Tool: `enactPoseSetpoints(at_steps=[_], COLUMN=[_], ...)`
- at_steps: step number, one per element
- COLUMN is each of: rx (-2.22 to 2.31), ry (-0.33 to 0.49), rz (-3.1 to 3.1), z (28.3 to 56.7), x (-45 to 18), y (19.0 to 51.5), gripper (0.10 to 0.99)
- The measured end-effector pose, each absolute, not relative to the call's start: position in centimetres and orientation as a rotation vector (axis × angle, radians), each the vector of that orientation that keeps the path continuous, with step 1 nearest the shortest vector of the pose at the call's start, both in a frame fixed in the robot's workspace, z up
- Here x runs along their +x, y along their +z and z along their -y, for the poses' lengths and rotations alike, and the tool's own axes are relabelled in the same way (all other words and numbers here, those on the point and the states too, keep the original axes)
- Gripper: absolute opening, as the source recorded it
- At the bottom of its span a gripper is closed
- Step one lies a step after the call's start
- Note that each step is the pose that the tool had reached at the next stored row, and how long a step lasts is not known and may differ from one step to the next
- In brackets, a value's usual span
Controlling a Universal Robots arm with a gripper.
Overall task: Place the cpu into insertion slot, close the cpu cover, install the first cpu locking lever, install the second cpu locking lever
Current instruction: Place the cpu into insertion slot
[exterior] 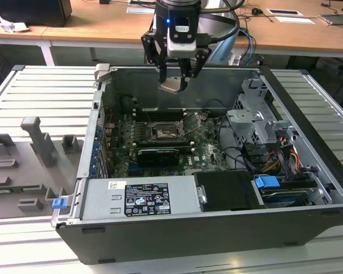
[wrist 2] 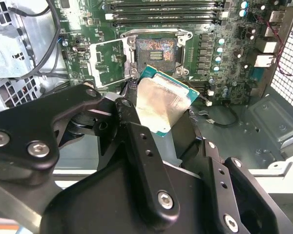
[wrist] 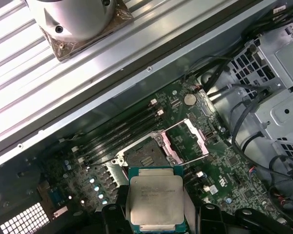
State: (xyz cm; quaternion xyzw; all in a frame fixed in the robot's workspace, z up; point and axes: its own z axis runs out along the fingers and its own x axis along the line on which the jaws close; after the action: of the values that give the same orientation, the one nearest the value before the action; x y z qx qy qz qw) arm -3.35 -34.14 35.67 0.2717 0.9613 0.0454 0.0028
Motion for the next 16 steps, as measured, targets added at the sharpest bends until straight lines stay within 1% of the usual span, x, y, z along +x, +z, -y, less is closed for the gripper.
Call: enactPoseSetpoints(at_steps=[16], rx=[0.933], ry=[0.142], rz=[-2.988], z=[34.14], x=[-3.36], y=[35.61], gripper=[0.525])
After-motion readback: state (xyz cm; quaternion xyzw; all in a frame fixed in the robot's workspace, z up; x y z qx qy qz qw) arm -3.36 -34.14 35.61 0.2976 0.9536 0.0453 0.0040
